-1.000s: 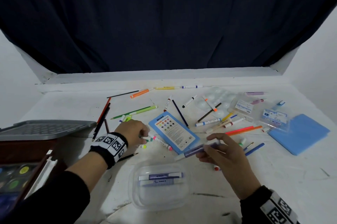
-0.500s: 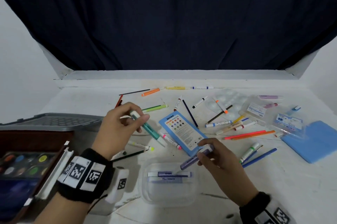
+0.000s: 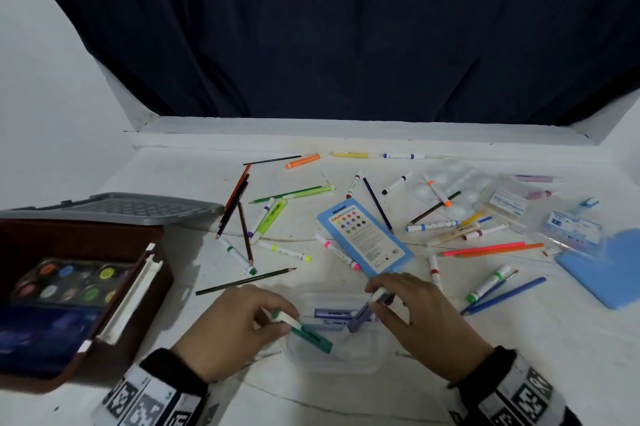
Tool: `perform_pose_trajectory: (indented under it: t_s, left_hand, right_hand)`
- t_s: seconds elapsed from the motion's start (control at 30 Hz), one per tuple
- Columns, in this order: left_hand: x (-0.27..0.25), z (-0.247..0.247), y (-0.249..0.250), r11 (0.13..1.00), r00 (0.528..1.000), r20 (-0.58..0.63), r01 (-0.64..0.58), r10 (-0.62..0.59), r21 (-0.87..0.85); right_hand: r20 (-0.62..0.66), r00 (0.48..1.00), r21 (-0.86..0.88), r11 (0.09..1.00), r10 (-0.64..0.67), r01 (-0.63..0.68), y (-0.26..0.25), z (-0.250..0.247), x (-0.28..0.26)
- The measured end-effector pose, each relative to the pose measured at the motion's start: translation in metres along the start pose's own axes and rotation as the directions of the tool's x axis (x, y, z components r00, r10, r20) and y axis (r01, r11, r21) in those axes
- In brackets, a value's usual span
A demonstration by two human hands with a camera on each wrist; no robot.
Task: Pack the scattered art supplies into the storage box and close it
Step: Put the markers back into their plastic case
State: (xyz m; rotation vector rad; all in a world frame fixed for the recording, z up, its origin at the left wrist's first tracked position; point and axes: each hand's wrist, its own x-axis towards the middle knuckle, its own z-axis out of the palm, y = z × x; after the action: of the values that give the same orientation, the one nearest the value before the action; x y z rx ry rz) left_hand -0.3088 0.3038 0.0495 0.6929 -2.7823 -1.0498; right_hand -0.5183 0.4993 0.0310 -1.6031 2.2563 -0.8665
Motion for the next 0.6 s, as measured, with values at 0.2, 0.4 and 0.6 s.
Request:
perform_pose_trajectory:
  t_s: [0.2,0.4,0.6]
  left_hand:
    - [0.011,0.009,0.006,0.947,0.984,0.117,-0.159,0.131,0.278]
    - [0.022,0.028,0.019,0.875,0.980,0.200,-0.112,0.017,0.471]
    - [0.025,0.034,0.025,0.853,0.989,0.149,-0.068,-0.011,0.518]
  right_hand:
    - [0.073,0.993,-0.119,0.988,-0.088,0.097,0.003,0.002,0.003]
    - [0.203,0.978,-0.267,0.958,-0.049,0.104,-0.010,0.007,0.008]
    - [0.261,0.964,-0.449,0.889,0.040,0.085,-0.023,0.015,0.012]
